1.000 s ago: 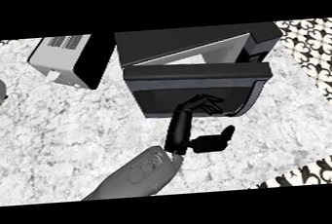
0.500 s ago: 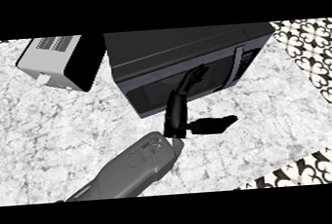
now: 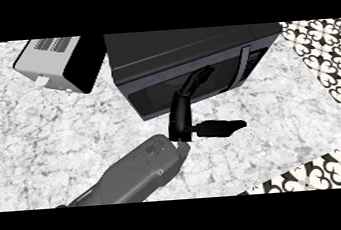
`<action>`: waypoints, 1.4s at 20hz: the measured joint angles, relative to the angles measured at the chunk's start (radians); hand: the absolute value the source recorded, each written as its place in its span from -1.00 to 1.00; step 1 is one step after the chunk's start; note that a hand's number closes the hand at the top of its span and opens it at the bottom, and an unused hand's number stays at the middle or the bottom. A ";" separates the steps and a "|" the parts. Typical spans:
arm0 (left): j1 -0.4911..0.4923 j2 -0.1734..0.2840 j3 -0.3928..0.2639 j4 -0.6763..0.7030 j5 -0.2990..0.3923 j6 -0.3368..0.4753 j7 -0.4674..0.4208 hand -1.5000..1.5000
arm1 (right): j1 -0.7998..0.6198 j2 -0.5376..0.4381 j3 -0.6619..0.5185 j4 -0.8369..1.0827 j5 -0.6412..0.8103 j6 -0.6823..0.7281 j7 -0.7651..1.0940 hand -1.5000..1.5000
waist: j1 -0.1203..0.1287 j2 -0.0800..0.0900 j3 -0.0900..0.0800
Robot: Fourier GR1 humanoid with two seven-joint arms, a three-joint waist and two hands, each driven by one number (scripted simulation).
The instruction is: Pick up the milk, place it into the microwave and close the microwave
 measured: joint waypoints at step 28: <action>-0.033 0.000 -0.032 0.027 0.136 -0.025 -0.144 -1.00 | -0.110 0.056 0.093 0.213 -0.316 0.164 0.091 -1.00 | 0.008 0.024 0.006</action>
